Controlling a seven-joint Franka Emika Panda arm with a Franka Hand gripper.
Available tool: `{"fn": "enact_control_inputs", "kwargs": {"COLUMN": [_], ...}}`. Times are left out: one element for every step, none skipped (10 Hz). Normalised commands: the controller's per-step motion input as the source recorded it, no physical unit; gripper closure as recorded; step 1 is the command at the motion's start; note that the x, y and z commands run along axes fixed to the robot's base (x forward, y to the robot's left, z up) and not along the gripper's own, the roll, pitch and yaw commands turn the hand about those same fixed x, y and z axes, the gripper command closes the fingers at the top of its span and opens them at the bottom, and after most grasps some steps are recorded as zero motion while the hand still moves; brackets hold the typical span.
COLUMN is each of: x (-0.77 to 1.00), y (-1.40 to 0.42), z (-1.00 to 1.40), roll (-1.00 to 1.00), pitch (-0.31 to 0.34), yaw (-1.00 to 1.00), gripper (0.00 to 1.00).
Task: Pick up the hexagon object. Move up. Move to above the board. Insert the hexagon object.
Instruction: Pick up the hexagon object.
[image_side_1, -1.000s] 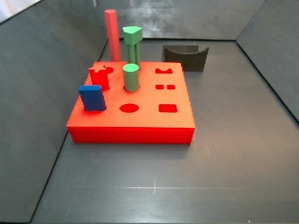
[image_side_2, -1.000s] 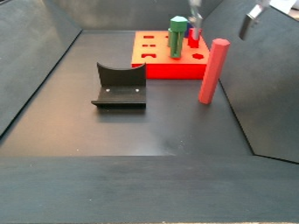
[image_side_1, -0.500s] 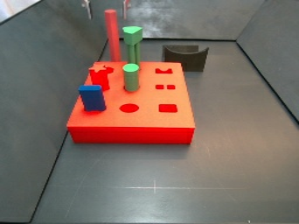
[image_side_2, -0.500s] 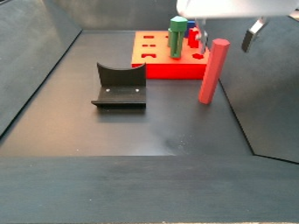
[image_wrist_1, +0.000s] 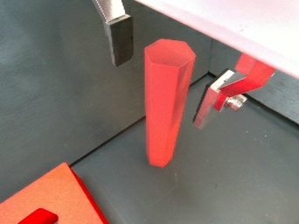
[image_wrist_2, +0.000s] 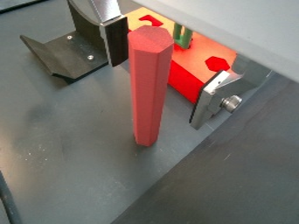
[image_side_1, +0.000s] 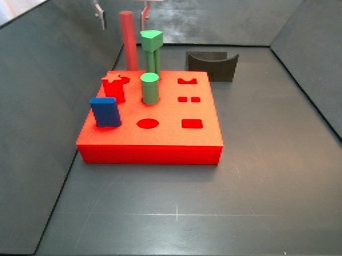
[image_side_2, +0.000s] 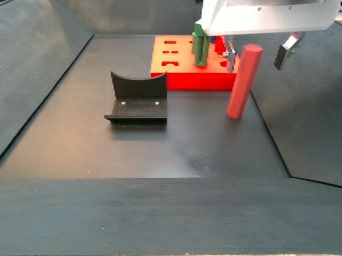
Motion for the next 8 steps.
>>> {"fn": "enact_control_inputs", "kwargs": {"x": [0.0,0.0,0.0,0.0,0.0,0.0,0.0,0.0], "y": [0.0,0.0,0.0,0.0,0.0,0.0,0.0,0.0], "z": [0.0,0.0,0.0,0.0,0.0,0.0,0.0,0.0], "roll": [0.0,0.0,0.0,0.0,0.0,0.0,0.0,0.0], "pitch": [0.0,0.0,0.0,0.0,0.0,0.0,0.0,0.0], "yaw": [0.0,0.0,0.0,0.0,0.0,0.0,0.0,0.0], "gripper": [0.0,1.0,1.0,1.0,1.0,1.0,1.0,1.0]}}
